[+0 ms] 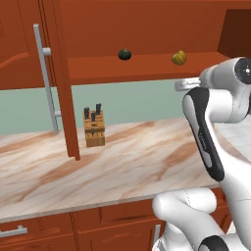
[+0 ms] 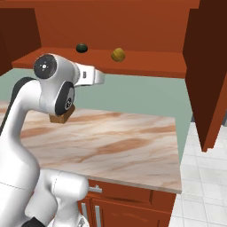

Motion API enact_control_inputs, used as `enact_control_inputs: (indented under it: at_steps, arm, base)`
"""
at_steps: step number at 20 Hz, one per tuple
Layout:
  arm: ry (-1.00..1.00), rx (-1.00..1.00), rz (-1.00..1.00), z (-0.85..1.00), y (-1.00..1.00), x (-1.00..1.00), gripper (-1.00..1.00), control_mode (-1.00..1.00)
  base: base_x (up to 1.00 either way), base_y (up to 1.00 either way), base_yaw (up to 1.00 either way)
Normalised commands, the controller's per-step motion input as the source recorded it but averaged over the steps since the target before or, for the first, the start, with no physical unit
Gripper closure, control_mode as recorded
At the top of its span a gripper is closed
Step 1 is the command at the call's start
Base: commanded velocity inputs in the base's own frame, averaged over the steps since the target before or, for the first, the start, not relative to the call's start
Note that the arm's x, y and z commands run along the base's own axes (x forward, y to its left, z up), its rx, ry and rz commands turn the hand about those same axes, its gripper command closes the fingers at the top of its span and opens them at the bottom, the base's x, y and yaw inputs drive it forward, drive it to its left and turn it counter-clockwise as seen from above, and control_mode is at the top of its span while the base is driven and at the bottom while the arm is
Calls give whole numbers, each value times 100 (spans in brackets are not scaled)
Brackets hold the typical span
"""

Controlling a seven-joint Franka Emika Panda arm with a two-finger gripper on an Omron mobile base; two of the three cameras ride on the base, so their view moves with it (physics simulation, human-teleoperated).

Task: Pick the squashs from the cabinet and place them in one bowl. Pick the carrot from the sink and place it in the other bowl.

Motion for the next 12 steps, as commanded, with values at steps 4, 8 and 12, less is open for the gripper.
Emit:
enact_control_inputs:
  at_steps: [4, 8, 12]
  arm:
    - [0, 0, -4, 27, -16, 12, -100, -100]
    - [0, 0, -1, 24, -11, 17, -100, -100]
    - [0, 0, 0, 25, -14, 19, -100, -100]
  base:
    - [0, 0, 0]
    - [0, 0, 0]
    - [0, 0, 0]
